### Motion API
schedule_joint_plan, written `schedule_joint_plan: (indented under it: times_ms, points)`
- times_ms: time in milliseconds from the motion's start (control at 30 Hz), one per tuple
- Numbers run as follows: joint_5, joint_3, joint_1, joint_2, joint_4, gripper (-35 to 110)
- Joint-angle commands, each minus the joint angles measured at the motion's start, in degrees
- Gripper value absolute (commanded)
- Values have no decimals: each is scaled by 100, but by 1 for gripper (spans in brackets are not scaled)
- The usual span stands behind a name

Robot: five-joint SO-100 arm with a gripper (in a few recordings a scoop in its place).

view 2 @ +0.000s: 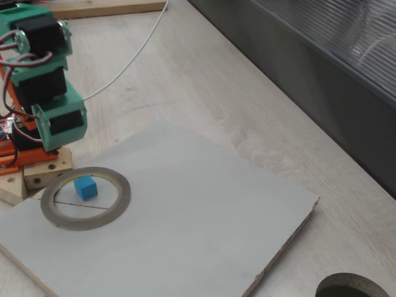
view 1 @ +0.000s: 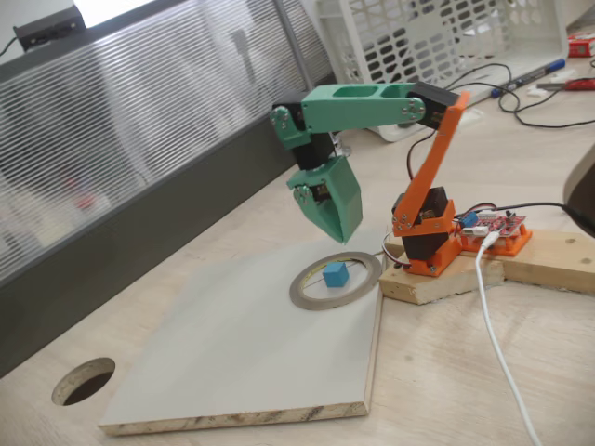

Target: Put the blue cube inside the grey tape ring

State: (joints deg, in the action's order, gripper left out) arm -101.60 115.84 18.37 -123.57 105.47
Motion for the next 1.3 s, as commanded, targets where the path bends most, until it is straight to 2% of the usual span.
schedule_joint_plan:
  times_ms: [0, 367, 600, 1267]
  points:
    - [-105, 9, 62, -431, 53, 1]
    - [-105, -53, 62, -343, 0, 1]
    - [-105, -1020, 62, 158, 62, 1]
    - [-105, -976, 53, 290, 9, 1]
